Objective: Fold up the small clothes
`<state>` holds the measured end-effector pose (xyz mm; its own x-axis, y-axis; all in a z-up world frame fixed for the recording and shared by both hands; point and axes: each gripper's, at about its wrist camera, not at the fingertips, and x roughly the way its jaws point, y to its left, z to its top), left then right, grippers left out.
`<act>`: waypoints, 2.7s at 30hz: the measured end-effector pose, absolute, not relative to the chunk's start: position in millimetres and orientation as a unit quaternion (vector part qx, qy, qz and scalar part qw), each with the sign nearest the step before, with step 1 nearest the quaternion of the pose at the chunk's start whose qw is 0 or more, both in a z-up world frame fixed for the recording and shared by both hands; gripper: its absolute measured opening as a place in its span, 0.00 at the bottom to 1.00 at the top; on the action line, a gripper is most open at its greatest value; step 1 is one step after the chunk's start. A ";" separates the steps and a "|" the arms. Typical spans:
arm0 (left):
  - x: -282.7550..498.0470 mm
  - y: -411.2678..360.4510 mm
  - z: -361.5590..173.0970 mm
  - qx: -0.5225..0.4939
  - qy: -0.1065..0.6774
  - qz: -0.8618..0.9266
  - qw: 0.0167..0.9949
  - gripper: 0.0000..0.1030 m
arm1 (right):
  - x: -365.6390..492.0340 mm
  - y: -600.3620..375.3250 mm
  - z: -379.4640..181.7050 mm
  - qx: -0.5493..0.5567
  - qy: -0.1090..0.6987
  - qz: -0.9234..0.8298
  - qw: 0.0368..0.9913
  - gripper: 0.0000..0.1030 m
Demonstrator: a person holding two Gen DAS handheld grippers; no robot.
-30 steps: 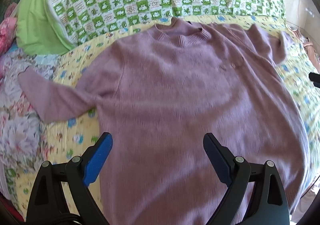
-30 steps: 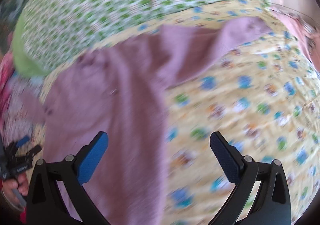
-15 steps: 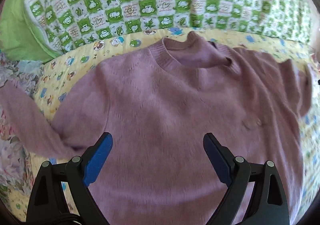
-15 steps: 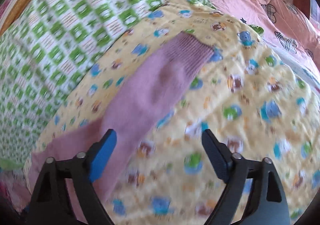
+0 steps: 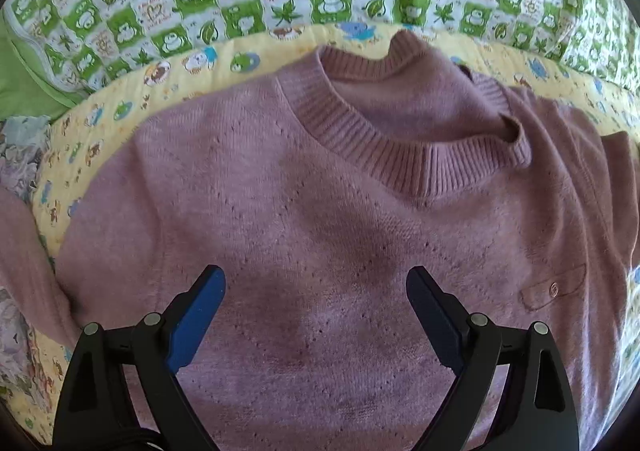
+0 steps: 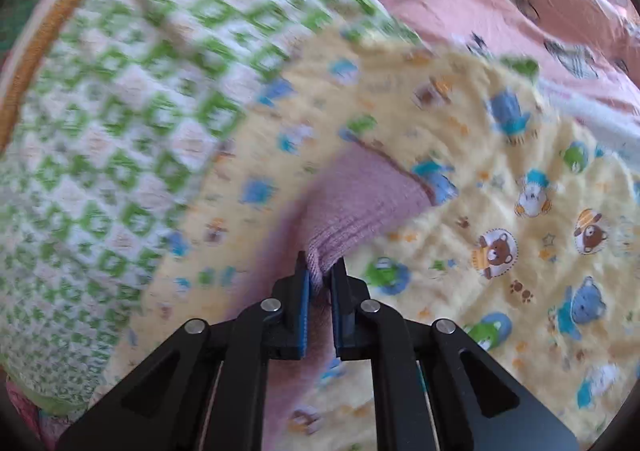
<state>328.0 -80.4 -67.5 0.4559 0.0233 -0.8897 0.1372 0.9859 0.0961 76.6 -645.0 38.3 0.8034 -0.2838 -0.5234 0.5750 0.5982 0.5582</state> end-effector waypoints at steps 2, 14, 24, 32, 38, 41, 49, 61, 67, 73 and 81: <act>324.3 -76.5 -64.3 0.072 0.519 -0.038 0.851 0.90 | 81.4 -608.2 65.9 0.354 0.187 -0.196 0.895 0.09; 274.8 -11.0 -37.8 -0.028 0.525 -0.065 0.848 0.90 | 213.6 -259.8 78.0 0.256 0.344 0.187 0.884 0.37; 285.3 -4.4 -83.4 -0.099 0.583 -0.069 0.804 0.90 | 184.5 -295.9 29.2 0.289 0.389 0.103 0.869 0.44; 322.8 -39.3 -94.8 -0.096 0.576 -0.080 0.807 0.28 | 155.8 -350.9 36.5 0.324 0.368 0.028 0.871 0.44; 294.7 -6.1 -31.4 -0.140 0.486 -0.112 0.855 0.07 | 143.8 -376.8 50.6 0.318 0.343 -0.013 0.884 0.44; 279.3 27.7 -15.1 -0.140 0.459 -0.091 0.873 0.07 | 142.8 -392.3 47.4 0.323 0.339 -0.039 0.883 0.44; 273.4 65.5 -45.4 -0.143 0.485 -0.060 0.861 0.07 | 179.9 -408.2 21.0 0.283 0.371 -0.087 0.880 0.61; 274.8 23.5 -57.7 -0.118 0.496 -0.106 0.853 0.07 | 219.1 -449.5 2.9 0.255 0.402 -0.075 0.876 0.08; 287.8 -8.0 -80.4 -0.051 0.496 -0.106 0.860 0.07 | 223.1 -460.4 -9.6 0.222 0.422 -0.085 0.875 0.08; 273.8 20.1 -91.1 -0.055 0.522 -0.081 0.847 0.14 | 205.9 -450.4 9.3 0.213 0.408 -0.127 0.879 0.33; 246.3 91.4 -62.2 -0.120 0.516 -0.007 0.848 0.52 | 164.5 -394.7 43.6 0.230 0.366 -0.056 0.900 0.48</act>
<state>246.3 91.4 -62.2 0.4667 -0.1355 -0.8740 -0.1128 0.9710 -0.2108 164.5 -394.7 43.6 0.7262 0.0675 -0.6842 0.2687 0.8881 0.3729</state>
